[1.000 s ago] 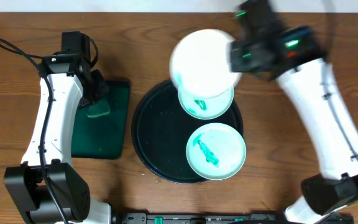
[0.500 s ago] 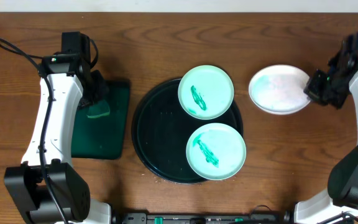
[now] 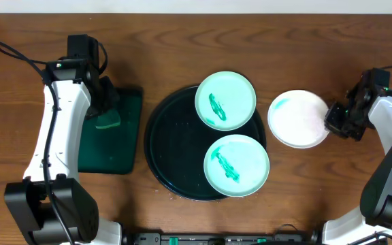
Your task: Clean dirty plates on tray and stack at the side
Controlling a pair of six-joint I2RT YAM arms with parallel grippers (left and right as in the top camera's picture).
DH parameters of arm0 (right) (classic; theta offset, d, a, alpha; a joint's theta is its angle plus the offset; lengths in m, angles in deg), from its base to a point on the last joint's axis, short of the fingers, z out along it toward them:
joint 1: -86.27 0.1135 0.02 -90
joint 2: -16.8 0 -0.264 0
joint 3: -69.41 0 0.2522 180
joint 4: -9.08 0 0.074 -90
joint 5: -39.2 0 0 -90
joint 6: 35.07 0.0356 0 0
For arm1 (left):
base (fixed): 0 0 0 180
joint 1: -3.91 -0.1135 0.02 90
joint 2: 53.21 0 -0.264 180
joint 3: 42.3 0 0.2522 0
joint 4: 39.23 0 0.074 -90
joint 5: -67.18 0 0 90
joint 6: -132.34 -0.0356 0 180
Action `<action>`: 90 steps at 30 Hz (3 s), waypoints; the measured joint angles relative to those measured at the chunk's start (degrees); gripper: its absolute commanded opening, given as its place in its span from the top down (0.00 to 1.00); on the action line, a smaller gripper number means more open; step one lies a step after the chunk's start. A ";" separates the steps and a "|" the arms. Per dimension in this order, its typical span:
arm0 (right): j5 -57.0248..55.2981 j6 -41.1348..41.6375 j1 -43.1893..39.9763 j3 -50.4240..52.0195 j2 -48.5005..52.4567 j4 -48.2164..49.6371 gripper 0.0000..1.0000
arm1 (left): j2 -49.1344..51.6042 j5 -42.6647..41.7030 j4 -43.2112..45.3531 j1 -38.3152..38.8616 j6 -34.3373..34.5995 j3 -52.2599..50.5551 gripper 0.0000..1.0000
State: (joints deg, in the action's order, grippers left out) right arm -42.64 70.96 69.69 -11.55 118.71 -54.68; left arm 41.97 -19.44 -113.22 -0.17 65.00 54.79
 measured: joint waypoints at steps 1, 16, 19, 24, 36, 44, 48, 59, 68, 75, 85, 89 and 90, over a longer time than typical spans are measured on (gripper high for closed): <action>0.02 -0.13 -0.02 0.00 0.00 -0.48 0.77 | 0.00 0.00 0.02 0.00 0.00 0.00 0.93; 13.49 -10.51 19.98 -6.56 -3.80 -17.73 0.73 | 0.00 0.00 0.17 0.00 0.00 0.00 0.93; 12.61 -11.10 26.29 -5.22 -3.80 -17.99 0.73 | 0.00 0.00 0.20 0.00 0.00 0.00 0.93; 9.79 -12.28 30.01 -2.08 -3.80 -15.02 0.69 | 0.00 0.00 0.20 0.00 0.00 0.00 0.93; 8.35 -12.76 32.24 8.72 -3.80 -5.57 0.84 | 0.00 0.00 0.17 0.00 0.00 0.00 0.93; 11.21 -11.37 33.53 9.38 -3.80 -3.63 0.99 | 0.00 0.00 0.20 0.00 0.00 0.00 0.93; 11.74 -4.79 39.47 7.34 -3.80 0.52 0.99 | 0.00 0.00 0.20 0.00 0.00 0.00 0.93; 2.21 22.82 53.48 5.75 -2.97 18.38 0.98 | 0.00 0.00 0.02 0.00 0.00 0.00 0.93; 2.60 25.94 56.52 5.75 -0.44 18.16 0.66 | 0.00 0.00 0.17 0.00 0.00 -0.44 0.93; 4.70 19.76 55.95 -1.38 2.01 6.86 0.58 | 0.00 0.00 0.22 0.00 0.00 -0.46 0.93; 4.72 5.90 55.80 -8.66 9.92 6.97 0.67 | 0.00 0.00 0.17 0.00 0.00 -0.46 0.93; 5.53 4.15 55.30 -11.78 14.56 3.23 0.68 | 0.00 0.00 0.17 0.00 0.00 -0.46 0.93; 5.51 3.89 55.06 -12.37 14.71 3.19 0.67 | 0.00 0.00 0.20 0.00 0.00 -0.46 0.93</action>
State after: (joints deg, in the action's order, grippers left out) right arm -37.13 74.85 124.75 -23.92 133.42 -51.49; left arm 41.97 -19.44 -113.02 -0.17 65.00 54.33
